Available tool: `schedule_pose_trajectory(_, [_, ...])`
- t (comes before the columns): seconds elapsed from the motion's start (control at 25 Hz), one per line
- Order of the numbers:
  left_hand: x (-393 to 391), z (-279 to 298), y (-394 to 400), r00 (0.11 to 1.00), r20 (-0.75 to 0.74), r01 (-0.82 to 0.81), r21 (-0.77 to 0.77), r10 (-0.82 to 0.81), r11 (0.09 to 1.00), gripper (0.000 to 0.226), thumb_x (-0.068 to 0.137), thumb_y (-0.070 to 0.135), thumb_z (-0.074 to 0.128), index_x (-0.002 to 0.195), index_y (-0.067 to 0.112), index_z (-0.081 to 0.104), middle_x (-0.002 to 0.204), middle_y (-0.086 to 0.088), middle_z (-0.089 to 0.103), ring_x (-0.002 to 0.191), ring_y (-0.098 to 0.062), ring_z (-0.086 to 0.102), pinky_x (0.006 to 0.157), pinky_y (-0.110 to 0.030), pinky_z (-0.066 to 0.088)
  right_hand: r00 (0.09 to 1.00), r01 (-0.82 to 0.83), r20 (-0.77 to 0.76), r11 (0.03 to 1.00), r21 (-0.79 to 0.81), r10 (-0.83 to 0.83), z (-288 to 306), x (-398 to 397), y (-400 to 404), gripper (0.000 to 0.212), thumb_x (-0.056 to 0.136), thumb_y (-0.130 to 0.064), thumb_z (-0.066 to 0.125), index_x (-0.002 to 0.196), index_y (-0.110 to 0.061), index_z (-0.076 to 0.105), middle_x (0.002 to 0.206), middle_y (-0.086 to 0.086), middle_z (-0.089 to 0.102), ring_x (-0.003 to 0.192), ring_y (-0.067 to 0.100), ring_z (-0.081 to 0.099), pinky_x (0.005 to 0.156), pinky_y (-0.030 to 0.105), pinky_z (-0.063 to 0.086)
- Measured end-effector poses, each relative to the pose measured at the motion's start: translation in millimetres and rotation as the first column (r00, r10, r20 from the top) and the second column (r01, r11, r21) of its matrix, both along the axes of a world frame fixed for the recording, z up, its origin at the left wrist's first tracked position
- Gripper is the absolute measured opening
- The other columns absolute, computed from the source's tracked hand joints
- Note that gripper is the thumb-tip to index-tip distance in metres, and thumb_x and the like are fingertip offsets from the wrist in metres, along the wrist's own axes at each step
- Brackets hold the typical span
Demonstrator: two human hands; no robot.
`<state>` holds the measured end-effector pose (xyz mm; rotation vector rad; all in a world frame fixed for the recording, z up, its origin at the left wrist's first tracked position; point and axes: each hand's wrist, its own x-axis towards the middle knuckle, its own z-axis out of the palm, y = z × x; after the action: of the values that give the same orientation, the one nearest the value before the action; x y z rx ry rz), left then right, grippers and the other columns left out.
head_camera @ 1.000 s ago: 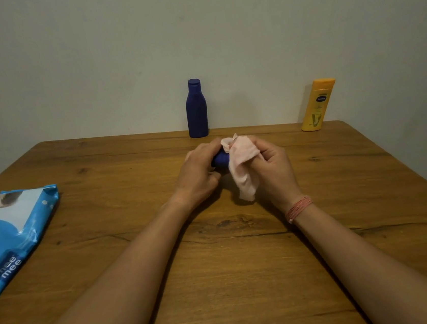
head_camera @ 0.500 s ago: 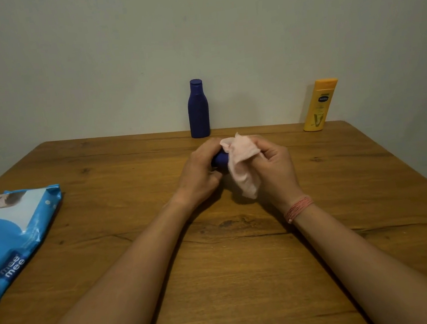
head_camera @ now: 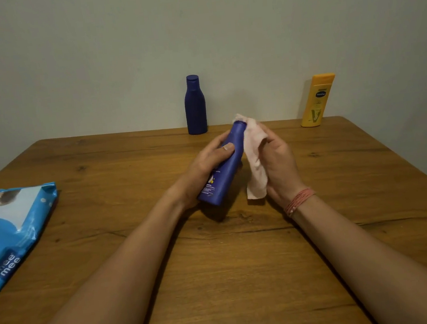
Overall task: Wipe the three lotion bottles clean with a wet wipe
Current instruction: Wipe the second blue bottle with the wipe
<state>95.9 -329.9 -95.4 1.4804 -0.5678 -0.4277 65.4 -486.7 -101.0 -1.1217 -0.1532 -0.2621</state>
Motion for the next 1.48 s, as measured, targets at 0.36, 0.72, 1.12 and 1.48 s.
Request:
schedule_pose_trajectory(0.36, [6, 2, 11, 0.934, -0.274, 0.222, -0.052, -0.228, 0.974, 0.087, 0.073, 0.05, 0.077, 0.146, 0.023, 0.039, 0.114, -0.008, 0.061, 0.075, -0.013, 0.064, 0.063, -0.023, 0.054, 0.999, -0.003, -0.052, 1.0, 0.01, 0.003, 0, 0, -5, 0.019, 0.092, -0.028, 0.059, 0.105, -0.017, 0.069, 0.111, 0.009, 0.062, 0.106, 0.026, 0.058, 0.105, 0.058, 0.042])
schedule_pose_trajectory(0.72, [2, 0, -2, 0.931, 0.359, -0.199, 0.333, 0.072, 0.922, 0.072, 0.078, 0.045, 0.075, 0.142, 0.03, 0.044, 0.121, 0.019, 0.054, 0.106, -0.001, 0.058, 0.076, -0.012, 0.052, 0.983, 0.162, -0.08, 0.985, -0.057, -0.166, 4, -1, -8, 0.021, 0.095, -0.022, 0.058, 0.115, -0.02, 0.061, 0.108, 0.002, 0.066, 0.107, 0.022, 0.063, 0.09, 0.044, 0.056])
schedule_pose_trajectory(1.12, [5, -6, 4, 0.747, 0.652, -0.394, 0.283, 0.126, 0.874, 0.062, 0.079, 0.035, 0.08, 0.132, 0.019, 0.053, 0.12, 0.008, 0.06, 0.101, -0.005, 0.061, 0.08, -0.016, 0.054, 0.978, 0.208, -0.009, 0.978, -0.015, -0.208, 2, 5, -10, 0.015, 0.096, -0.011, 0.054, 0.104, -0.017, 0.065, 0.115, 0.008, 0.066, 0.111, 0.022, 0.062, 0.092, 0.039, 0.052])
schedule_pose_trajectory(1.48, [7, -4, 8, 0.983, 0.149, -0.107, -0.03, 0.111, 0.994, 0.06, 0.077, 0.042, 0.072, 0.125, 0.011, 0.056, 0.105, -0.004, 0.066, 0.079, -0.017, 0.067, 0.065, -0.026, 0.055, 0.99, 0.126, -0.095, 0.968, 0.219, -0.108, -6, 11, -16, 0.042, 0.096, -0.023, 0.057, 0.135, -0.006, 0.052, 0.114, 0.013, 0.064, 0.104, 0.026, 0.061, 0.083, 0.037, 0.055])
